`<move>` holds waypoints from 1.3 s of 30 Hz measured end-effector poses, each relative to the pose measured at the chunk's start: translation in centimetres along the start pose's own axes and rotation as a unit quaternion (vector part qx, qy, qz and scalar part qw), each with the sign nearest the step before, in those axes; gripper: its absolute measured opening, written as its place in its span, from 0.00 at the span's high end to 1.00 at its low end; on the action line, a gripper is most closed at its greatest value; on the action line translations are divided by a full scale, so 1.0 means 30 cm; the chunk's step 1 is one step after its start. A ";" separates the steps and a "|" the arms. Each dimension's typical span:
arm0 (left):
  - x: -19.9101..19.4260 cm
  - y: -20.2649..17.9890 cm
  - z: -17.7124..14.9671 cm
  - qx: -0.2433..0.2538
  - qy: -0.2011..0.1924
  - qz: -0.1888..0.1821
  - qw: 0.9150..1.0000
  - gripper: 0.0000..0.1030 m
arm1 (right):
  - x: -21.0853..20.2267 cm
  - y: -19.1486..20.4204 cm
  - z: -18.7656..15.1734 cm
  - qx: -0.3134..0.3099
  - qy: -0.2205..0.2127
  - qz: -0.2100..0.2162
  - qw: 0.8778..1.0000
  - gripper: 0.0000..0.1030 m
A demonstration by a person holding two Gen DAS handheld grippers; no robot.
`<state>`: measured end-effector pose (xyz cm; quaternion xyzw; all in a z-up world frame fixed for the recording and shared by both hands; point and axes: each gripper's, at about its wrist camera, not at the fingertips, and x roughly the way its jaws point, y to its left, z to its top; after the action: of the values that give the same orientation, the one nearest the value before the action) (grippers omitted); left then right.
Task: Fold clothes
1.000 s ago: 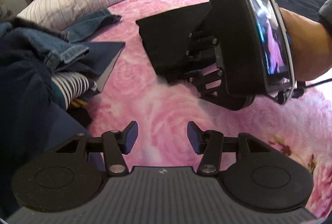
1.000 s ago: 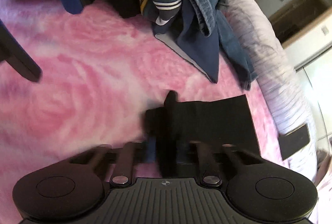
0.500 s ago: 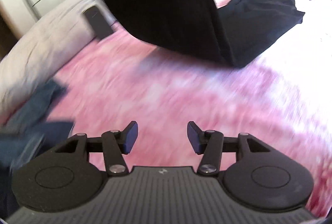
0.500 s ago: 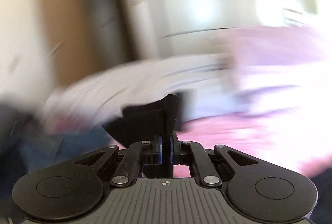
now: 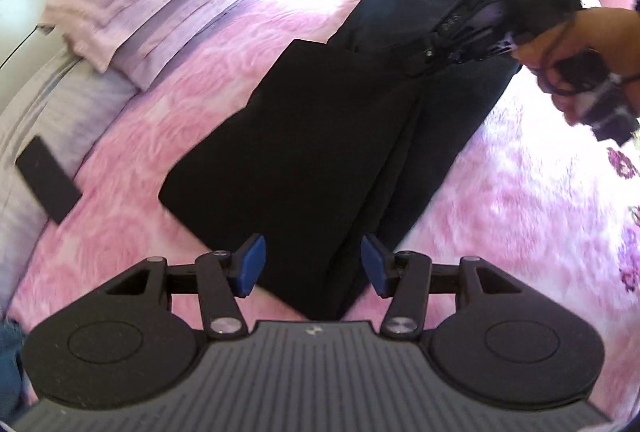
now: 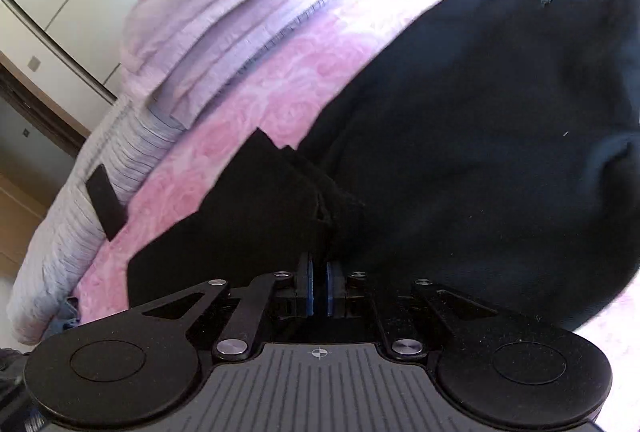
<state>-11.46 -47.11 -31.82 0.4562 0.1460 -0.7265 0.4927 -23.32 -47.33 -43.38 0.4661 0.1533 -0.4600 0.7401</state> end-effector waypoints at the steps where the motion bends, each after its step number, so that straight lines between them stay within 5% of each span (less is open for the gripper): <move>1: 0.013 0.006 0.015 0.005 0.001 0.000 1.000 0.53 | -0.011 -0.009 -0.006 0.002 -0.001 -0.001 1.000 0.96; 15: 0.142 0.114 0.057 0.067 0.016 -0.014 0.998 0.53 | -0.007 -0.079 -0.061 0.020 0.026 -0.040 0.999 0.96; 23: 0.243 0.041 0.169 0.056 -0.008 -0.082 0.995 0.52 | -0.093 -0.082 0.008 -0.024 0.052 -0.045 0.997 0.96; 27: 0.332 -0.056 0.271 0.038 -0.024 -0.127 0.991 0.52 | -0.105 -0.092 0.122 -0.079 0.045 -0.012 0.996 0.95; 31: 0.427 -0.151 0.326 0.020 0.001 -0.145 0.989 0.51 | 0.004 -0.110 0.277 -0.113 0.064 0.060 0.990 0.95; 39: 0.444 -0.217 0.285 -0.018 0.037 -0.134 0.990 0.51 | 0.300 -0.005 0.427 -0.220 0.123 0.168 0.953 0.88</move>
<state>-22.75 -57.45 -39.49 0.4499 0.2371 -0.7660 0.3932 -21.26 -62.83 -42.71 0.3637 0.2600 -0.2226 0.8664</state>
